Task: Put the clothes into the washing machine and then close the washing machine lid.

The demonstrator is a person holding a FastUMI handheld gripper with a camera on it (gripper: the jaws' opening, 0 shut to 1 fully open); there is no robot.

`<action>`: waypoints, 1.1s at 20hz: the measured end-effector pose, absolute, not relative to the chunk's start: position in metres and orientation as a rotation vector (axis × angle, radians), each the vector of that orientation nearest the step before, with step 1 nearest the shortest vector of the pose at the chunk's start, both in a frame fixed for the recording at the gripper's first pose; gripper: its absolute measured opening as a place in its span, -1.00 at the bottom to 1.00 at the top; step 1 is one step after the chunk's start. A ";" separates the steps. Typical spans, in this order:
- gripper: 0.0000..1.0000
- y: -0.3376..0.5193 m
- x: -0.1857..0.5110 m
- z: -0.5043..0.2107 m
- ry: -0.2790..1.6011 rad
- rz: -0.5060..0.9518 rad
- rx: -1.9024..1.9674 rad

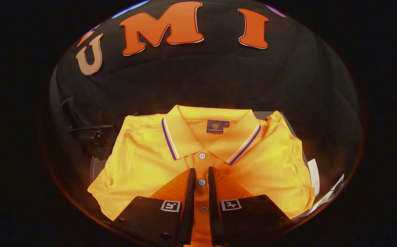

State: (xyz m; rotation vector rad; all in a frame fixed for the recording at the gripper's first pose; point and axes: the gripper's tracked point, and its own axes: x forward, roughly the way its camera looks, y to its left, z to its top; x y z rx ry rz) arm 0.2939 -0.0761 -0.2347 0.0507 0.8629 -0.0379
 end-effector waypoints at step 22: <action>-0.83 -0.061 0.285 -0.146 0.485 0.194 0.371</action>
